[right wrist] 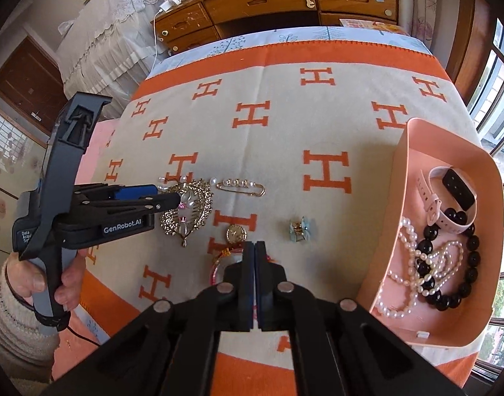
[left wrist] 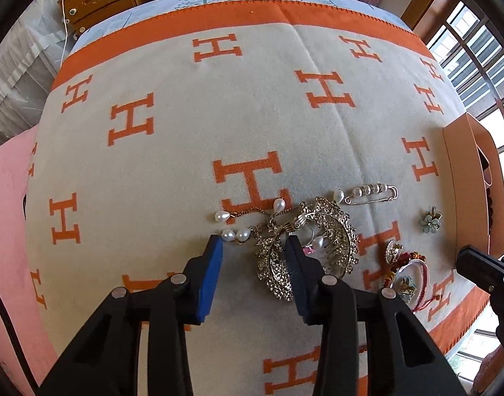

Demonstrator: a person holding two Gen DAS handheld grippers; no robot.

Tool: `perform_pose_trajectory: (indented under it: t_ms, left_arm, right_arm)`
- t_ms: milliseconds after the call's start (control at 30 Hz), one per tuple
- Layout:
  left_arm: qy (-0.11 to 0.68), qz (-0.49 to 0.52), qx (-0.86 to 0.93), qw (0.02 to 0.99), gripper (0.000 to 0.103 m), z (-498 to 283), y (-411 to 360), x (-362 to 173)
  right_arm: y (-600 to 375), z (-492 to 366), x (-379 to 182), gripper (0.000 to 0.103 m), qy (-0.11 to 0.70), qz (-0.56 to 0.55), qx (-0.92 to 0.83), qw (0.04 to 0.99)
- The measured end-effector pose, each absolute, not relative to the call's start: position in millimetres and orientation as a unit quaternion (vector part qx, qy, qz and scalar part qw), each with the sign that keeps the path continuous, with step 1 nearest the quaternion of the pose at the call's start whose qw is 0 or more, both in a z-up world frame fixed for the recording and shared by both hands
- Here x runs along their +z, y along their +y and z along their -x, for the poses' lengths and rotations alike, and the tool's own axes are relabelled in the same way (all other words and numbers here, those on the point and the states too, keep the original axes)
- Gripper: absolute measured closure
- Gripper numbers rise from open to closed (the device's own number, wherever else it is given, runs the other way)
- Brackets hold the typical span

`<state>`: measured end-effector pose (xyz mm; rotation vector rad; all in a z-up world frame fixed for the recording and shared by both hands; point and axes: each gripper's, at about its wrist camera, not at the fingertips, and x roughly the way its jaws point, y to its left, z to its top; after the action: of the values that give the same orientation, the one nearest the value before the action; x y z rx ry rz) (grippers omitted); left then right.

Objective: Organize jewelry
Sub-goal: 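Grasp the red string bracelet with the right gripper while the left gripper grasps the large gold pearl brooch, then lift the red bracelet with the right gripper while the left gripper lifts the gold brooch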

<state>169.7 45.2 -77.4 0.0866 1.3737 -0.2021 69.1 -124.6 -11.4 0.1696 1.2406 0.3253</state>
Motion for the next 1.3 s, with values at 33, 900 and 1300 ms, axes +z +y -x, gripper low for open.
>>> perform_pose_trajectory:
  t_ms: [33,900,1300]
  left_arm:
    - [0.634,-0.044,-0.092,0.767,0.065,-170,44,-78]
    - [0.636,-0.005,-0.106,0.764,0.095,-154,50,-55]
    - [0.652,-0.008,-0.114,0.75,0.082,-158,45,-71]
  right_arm:
    - [-122,-69,-13,0.103,0.579,-0.079,0.154,0.797]
    - [-95,-66,-56,0.096,0.624,0.015,0.131,0.77]
    - [-114,-57,-21,0.097,0.578,-0.011,0.146,0.803]
